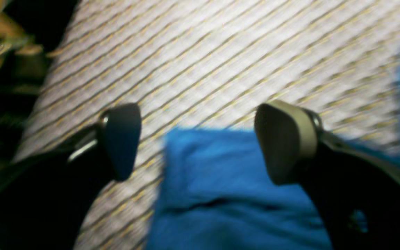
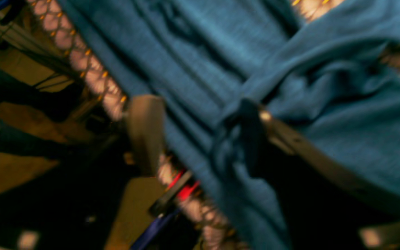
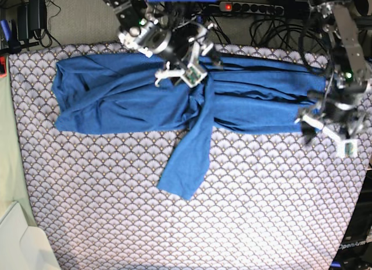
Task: Fold the T-shirt properly
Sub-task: 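Release the shirt edge and reach the left gripper to the sleeve cuff, then grasp the sleeve cuff with the left gripper and lay it over the body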
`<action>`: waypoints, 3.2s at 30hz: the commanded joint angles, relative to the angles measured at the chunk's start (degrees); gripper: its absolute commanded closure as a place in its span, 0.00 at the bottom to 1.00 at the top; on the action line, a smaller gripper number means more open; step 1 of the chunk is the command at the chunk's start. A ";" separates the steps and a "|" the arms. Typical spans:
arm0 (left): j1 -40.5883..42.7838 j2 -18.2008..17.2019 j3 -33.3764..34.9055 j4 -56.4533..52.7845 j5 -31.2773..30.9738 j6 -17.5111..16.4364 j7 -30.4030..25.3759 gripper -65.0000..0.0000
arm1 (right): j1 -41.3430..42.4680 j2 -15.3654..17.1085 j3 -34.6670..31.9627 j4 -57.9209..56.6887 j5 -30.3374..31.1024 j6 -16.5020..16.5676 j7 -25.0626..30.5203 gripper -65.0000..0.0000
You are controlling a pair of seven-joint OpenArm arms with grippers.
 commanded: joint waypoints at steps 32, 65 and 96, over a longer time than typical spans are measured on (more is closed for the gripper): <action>-52.54 23.06 43.11 -81.56 0.66 2.78 -34.51 0.18 | -1.67 -0.37 8.96 10.34 0.91 0.37 1.27 0.37; -48.58 23.06 58.50 -87.89 -8.13 6.91 -45.85 0.18 | -1.59 -1.96 8.61 12.27 0.99 0.37 1.27 0.37; -47.62 23.06 58.15 -87.62 -8.66 6.91 -45.50 0.99 | -1.76 -1.96 8.96 13.85 0.99 0.37 1.27 0.37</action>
